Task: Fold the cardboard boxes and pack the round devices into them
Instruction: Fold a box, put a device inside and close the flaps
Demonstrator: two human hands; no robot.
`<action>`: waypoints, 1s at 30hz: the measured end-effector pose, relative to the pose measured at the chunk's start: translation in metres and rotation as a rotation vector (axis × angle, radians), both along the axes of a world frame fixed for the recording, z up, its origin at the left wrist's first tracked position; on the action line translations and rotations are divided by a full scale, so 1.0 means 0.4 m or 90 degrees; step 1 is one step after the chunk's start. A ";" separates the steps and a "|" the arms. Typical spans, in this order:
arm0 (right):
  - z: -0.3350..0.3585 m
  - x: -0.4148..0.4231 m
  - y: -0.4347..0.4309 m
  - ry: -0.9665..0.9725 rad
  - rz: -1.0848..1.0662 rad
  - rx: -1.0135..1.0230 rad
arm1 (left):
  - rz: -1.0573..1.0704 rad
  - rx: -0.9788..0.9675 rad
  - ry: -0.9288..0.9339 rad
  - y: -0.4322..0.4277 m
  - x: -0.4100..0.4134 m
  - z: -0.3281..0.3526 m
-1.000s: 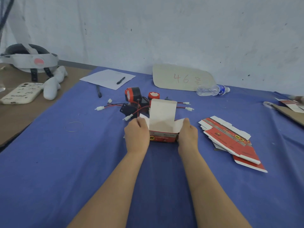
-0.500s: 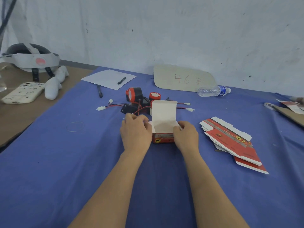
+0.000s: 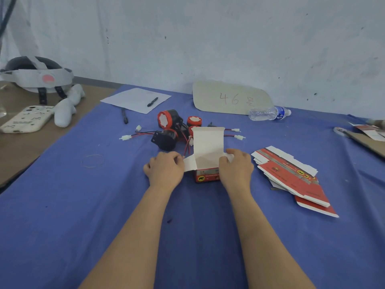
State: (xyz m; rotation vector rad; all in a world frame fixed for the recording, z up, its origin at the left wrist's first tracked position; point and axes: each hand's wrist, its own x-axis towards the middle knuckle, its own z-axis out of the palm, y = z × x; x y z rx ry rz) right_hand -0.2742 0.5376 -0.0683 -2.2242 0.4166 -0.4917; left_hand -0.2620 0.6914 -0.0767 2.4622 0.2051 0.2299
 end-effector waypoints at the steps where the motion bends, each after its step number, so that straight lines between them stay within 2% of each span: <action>1: 0.000 0.000 -0.001 -0.002 -0.003 0.000 | -0.014 -0.004 -0.002 -0.002 0.000 0.001; 3: 0.000 0.000 -0.005 -0.008 -0.013 0.003 | -0.059 -0.073 -0.012 -0.007 0.000 0.003; 6: 0.002 -0.004 -0.014 -0.027 -0.035 0.030 | -0.112 -0.265 -0.044 -0.020 -0.007 0.009; 10: 0.002 -0.003 -0.017 -0.050 -0.038 0.054 | -0.106 -0.354 -0.093 -0.031 -0.009 0.010; 14: 0.000 0.000 -0.020 -0.062 -0.044 0.044 | -0.065 -0.429 -0.094 -0.022 -0.003 0.018; 16: 0.000 -0.001 -0.020 -0.066 -0.047 0.034 | -0.034 -0.532 -0.125 -0.019 -0.009 0.037; 19: 0.003 -0.005 -0.019 -0.060 -0.046 0.011 | -0.068 -0.695 -0.220 -0.014 -0.027 0.076; 21: 0.003 -0.005 -0.016 -0.041 -0.052 -0.011 | -0.131 -0.821 -0.222 -0.010 -0.038 0.099; 23: 0.003 -0.010 -0.005 -0.049 -0.071 -0.095 | -0.201 -0.939 -0.197 -0.005 -0.044 0.114; 25: 0.012 -0.019 0.013 -0.159 -0.074 -0.166 | -0.236 -0.988 -0.198 0.001 -0.054 0.128; 27: 0.031 -0.027 0.036 -0.289 -0.025 -0.180 | -0.255 -1.004 -0.227 0.005 -0.065 0.144; 30: 0.036 -0.041 0.077 -0.291 0.103 -0.209 | -0.235 -0.939 -0.329 0.001 -0.085 0.173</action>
